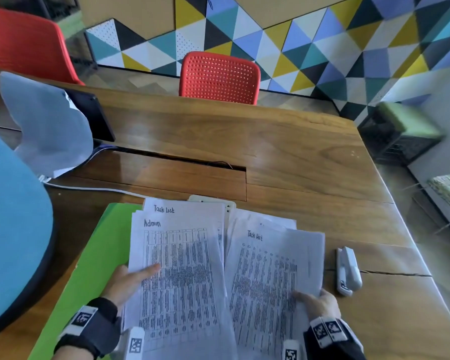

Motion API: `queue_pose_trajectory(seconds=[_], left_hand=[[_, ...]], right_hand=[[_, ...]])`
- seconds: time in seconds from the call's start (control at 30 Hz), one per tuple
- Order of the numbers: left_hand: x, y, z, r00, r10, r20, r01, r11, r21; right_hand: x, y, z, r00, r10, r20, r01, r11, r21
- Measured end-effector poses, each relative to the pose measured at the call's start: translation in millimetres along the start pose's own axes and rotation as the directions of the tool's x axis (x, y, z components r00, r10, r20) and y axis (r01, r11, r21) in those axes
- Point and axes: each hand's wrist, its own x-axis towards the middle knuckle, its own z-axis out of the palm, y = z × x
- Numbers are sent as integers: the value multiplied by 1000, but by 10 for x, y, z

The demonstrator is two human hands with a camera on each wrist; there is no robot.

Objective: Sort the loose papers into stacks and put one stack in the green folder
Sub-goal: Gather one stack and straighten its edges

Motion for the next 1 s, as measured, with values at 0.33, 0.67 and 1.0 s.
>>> queue_pose_trajectory(seconds=[0.33,0.67,1.0], left_hand=[[-168,131,116,997,-21,76,25,998,-49],[-206,193,121,994,64,-86,-91,931,-353],[-212,160,33,994,54,100,-42,992,-118]], right_hand=[[-740,-936,-718,676,-642,-362,731,647,217],[-684,-595,785,754,-593,282,608,793,41],[248,-251,104,993,83,-87,-100,974,-203]])
